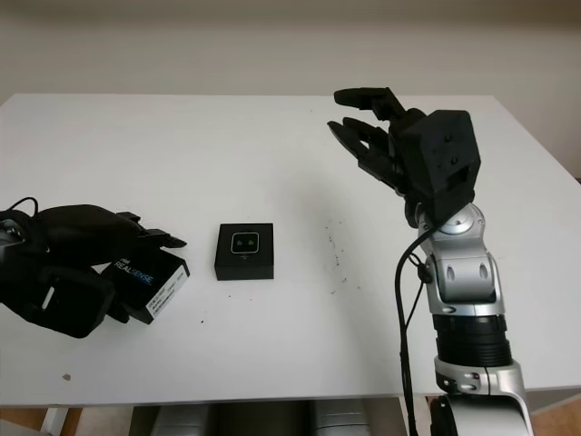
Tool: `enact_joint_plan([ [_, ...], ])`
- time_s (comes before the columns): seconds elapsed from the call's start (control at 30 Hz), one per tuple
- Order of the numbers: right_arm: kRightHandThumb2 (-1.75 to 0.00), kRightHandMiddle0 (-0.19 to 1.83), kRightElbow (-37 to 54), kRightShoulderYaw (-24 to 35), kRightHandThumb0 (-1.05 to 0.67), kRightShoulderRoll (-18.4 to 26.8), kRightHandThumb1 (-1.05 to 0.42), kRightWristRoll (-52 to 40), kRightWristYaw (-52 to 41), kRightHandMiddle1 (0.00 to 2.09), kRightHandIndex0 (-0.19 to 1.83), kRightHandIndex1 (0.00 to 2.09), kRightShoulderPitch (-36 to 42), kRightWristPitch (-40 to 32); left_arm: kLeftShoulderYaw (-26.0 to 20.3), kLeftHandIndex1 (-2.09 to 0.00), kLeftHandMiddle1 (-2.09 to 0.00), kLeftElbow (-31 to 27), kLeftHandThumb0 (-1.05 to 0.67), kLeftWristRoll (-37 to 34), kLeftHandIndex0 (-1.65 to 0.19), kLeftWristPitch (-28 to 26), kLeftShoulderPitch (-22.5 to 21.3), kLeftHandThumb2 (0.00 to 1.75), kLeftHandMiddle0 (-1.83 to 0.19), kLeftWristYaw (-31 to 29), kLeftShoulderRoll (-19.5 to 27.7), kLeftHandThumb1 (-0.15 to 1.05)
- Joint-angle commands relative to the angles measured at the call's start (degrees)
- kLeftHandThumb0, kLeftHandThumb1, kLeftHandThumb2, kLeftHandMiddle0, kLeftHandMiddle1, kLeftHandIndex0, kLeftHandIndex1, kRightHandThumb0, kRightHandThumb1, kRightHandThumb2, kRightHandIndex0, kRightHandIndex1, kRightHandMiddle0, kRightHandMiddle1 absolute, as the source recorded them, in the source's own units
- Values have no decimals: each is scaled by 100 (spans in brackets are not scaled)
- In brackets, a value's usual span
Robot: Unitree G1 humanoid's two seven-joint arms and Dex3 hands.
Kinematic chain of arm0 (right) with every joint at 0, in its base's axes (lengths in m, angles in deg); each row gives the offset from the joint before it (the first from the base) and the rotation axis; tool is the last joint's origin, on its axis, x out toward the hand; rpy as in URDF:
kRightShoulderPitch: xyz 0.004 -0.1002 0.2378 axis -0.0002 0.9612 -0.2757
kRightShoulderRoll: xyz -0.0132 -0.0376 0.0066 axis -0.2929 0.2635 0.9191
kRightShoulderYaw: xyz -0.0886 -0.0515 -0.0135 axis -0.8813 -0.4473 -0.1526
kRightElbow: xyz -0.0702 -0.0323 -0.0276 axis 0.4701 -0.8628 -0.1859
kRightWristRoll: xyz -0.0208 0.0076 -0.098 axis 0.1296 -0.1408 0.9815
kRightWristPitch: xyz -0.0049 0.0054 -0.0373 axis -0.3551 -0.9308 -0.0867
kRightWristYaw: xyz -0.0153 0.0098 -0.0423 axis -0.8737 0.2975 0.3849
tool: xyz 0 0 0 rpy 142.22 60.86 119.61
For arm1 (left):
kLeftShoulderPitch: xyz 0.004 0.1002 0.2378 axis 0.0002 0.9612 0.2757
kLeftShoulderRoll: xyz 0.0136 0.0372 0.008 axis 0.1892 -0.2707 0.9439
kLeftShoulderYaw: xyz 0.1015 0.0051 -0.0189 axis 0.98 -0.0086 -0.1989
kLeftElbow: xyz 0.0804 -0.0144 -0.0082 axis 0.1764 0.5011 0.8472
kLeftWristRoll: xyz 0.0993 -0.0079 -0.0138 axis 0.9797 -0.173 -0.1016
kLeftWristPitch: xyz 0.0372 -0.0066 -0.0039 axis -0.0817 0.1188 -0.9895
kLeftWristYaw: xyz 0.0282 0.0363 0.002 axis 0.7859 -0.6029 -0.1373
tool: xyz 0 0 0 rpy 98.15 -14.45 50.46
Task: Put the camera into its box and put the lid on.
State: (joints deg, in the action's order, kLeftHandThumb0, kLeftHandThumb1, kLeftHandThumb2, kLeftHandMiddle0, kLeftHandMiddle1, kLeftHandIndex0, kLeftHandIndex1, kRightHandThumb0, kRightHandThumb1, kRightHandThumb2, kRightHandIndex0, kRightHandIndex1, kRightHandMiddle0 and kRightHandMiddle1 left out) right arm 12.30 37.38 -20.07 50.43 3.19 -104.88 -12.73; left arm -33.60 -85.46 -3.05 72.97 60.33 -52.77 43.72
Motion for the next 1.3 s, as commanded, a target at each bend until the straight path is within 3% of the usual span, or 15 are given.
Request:
enact_joint_plan([
  [0.0, -21, 1, 130, 23, -47, -23, -105, -28, 34, 94, 31, 23, -4, -54, -91, -140, -197, 1, -60, 117, 6, 75, 96, 6, 18, 216, -17, 102],
  [0.1, -21, 1, 158, 9, -46, -33, -105, -32, 50, 93, 30, 22, 6, -111, -122, -164, -184, -15, -49, 317, 1, 117, 230, 16, -1, 605, -92, 104],
  [0.17, -21, 1, 183, 1, -47, -41, -105, -41, 49, 92, 30, 22, 19, -130, -125, -174, -187, -41, -46, 518, -2, 130, 310, 19, -7, 886, -139, 105],
  [0.23, -21, 0, 224, -2, -48, -54, -105, -63, 42, 94, 30, 21, 32, -173, -115, -202, -205, -86, -42, 776, -6, 126, 383, 25, -22, 1172, -188, 105],
  [0.37, -21, -3, 249, -21, -48, -45, -105, -72, 10, 96, 29, 21, 56, -187, -151, -209, -209, -298, -38, 1167, -32, -150, 517, 30, -73, 1433, -369, 105],
  [0.47, -20, -3, 248, -46, -49, -41, -105, -46, 6, 97, 29, 21, 88, -117, -198, -209, -209, -406, -36, 1251, -39, -312, 573, 32, -98, 1498, -473, 105],
  [0.7, -20, -4, 186, -98, -49, 8, -105, -11, -106, 94, 28, 21, 100, 1, -252, -209, -209, -602, -29, 1004, -34, -952, 221, 28, -97, 779, -650, 105],
  [0.83, -21, -4, 160, -131, -49, -11, -105, -13, -136, 93, 27, 20, 71, -7, -180, -209, -209, -613, -28, 755, -42, -1396, -367, 31, -97, 48, -788, 105],
  [0.9, -21, -2, 162, -147, -48, -28, -105, -21, -134, 93, 29, 21, 74, 9, -126, -209, -209, -555, -30, 683, -44, -1493, -645, 32, -86, -199, -825, 105],
  [1.1, -21, -5, 159, -135, -47, -128, -105, -134, -126, 98, 27, 22, 112, 8, 0, -209, -209, 5, -28, 275, -57, -1528, -1483, 33, -87, -577, -998, 105],
  [1.27, -20, -3, 161, -121, -47, -198, -105, -171, -74, 98, 25, 21, 119, -24, 251, -209, -209, 148, -30, 355, -48, -1945, -2099, 33, -69, -1071, -1115, 105],
])
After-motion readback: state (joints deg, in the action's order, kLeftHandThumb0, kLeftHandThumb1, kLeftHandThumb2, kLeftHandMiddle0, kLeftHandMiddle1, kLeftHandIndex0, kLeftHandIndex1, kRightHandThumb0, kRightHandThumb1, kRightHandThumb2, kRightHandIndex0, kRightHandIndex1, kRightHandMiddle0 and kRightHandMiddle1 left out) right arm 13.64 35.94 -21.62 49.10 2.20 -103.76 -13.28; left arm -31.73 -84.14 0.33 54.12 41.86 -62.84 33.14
